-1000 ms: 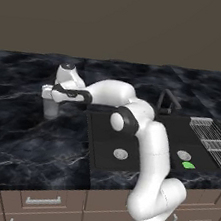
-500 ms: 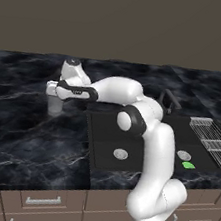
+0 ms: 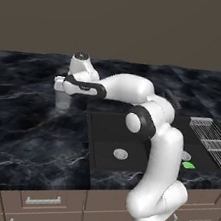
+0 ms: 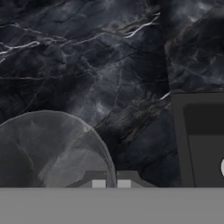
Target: Move any existing items from the left basin to the right basin for drying. Then move the glass cup from the counter to the left basin of the sink for washing.
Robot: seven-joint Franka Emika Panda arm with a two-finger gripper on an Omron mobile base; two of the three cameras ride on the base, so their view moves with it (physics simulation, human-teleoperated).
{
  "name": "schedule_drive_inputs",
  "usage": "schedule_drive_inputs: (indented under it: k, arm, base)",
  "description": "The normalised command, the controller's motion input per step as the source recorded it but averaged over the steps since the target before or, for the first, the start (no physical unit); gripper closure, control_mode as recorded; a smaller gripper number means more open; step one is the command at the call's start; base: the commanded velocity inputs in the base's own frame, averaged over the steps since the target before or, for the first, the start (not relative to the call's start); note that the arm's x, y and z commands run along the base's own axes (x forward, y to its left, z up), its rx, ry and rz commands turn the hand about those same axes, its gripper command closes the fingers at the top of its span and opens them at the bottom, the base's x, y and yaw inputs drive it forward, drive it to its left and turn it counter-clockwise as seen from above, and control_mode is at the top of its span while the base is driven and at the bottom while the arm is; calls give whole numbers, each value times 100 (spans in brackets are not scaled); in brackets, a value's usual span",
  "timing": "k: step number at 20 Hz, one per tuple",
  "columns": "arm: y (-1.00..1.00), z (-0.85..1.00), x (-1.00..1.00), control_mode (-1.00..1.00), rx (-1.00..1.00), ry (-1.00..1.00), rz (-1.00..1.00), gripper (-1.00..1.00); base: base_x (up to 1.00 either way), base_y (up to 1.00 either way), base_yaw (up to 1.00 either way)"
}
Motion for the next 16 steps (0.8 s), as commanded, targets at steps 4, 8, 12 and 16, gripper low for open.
schedule_drive_inputs:
  k: [4, 8, 12, 16]
  arm:
    - [-52, 19, -26, -100, 0, 0, -3, 100]
    - [-53, 8, -31, -100, 0, 0, -4, 100]
    - [-54, 3, -35, -100, 0, 0, -5, 100]
    - [-59, 2, -40, -100, 0, 0, -5, 100]
  base:
    - [0, 0, 0]
    - [0, 0, 0]
    - [0, 0, 0]
    - [0, 0, 0]
